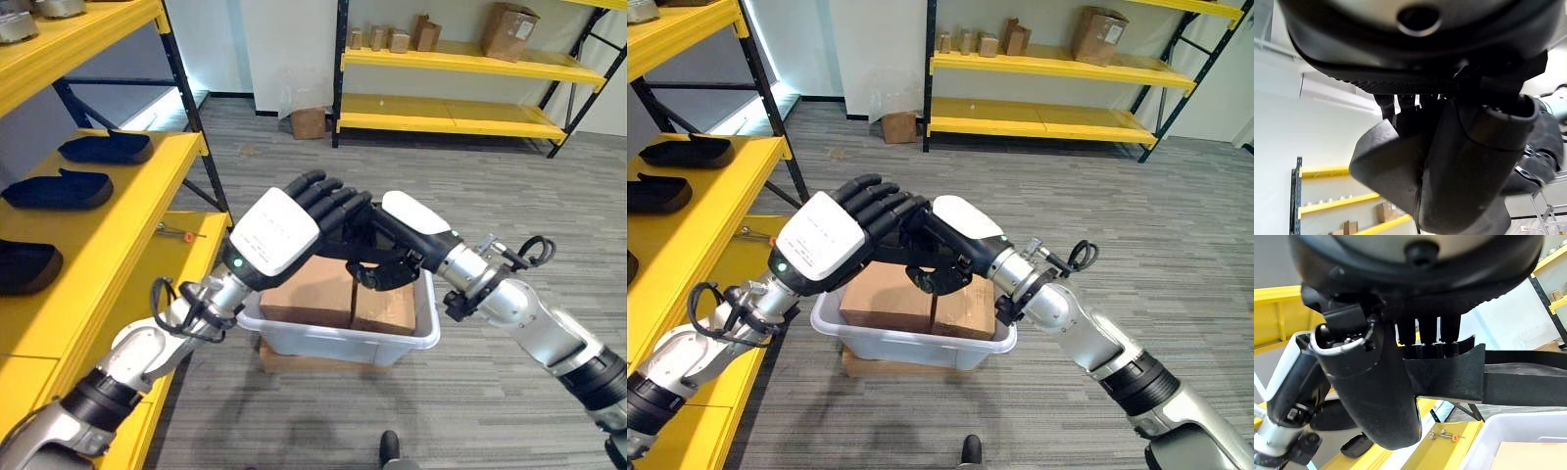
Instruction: Move parts from the plastic box to the shelf.
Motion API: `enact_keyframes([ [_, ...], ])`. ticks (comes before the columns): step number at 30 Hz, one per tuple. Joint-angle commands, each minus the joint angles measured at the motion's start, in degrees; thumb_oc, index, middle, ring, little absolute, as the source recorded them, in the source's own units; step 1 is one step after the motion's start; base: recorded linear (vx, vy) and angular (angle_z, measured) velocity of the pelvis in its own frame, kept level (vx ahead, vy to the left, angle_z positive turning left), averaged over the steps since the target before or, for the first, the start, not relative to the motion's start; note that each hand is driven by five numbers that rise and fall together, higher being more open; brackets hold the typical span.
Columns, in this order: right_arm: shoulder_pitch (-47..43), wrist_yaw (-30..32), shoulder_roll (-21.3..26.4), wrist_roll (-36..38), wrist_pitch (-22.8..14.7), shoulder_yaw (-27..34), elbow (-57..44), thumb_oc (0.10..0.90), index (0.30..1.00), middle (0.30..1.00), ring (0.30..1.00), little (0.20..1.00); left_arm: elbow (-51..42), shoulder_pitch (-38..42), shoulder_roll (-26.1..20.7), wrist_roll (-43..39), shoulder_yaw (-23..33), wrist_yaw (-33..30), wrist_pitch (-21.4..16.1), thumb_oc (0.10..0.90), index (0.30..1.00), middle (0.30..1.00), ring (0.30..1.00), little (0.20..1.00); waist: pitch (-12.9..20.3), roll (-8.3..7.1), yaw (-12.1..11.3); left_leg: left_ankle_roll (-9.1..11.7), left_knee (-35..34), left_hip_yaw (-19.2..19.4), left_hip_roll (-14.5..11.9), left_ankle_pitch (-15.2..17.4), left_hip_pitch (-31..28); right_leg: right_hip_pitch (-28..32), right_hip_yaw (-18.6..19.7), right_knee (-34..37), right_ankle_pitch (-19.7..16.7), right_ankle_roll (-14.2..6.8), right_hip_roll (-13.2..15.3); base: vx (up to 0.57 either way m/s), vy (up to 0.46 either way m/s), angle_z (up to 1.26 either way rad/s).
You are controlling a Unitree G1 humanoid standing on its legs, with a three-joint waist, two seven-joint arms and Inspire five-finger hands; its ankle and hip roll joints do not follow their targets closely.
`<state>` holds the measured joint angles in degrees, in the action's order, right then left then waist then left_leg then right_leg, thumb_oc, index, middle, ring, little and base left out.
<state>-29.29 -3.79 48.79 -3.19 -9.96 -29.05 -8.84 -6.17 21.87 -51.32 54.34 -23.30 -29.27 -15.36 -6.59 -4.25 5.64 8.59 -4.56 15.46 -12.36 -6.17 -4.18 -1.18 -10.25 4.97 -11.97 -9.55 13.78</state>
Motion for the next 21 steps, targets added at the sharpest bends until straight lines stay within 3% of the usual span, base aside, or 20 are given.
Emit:
enact_keyframes([
  [1, -11.1, 5.1, -0.1, 3.8, -6.6, 4.7, -9.7, 0.4, 0.3, 0.3, 0.3, 0.3, 1.9, 5.7, -1.4, -1.1, -2.0, -1.1, 0.7, 0.4, 0.3, 0.3, 0.3, 0.3, 3.6, -1.29, 0.0, 0.4, -0.4, 0.0, -2.0, 5.3, -3.9, 3.6, -0.9, -1.3, 4.2, -4.5, 2.1, 0.0, 0.0, 0.0],
  [21, -8.4, 6.2, -0.8, 5.3, -6.8, 8.9, -11.1, 0.4, 0.3, 0.3, 0.3, 0.3, 3.4, 0.8, -1.2, -2.2, 2.4, -1.1, 1.4, 0.4, 0.3, 0.3, 0.3, 0.3, 3.6, -1.08, -0.1, 0.3, -0.4, -0.2, -1.9, 5.3, -4.1, 3.9, -0.9, -1.4, 4.5, -4.3, 2.1, 0.0, 0.0, 0.0],
])
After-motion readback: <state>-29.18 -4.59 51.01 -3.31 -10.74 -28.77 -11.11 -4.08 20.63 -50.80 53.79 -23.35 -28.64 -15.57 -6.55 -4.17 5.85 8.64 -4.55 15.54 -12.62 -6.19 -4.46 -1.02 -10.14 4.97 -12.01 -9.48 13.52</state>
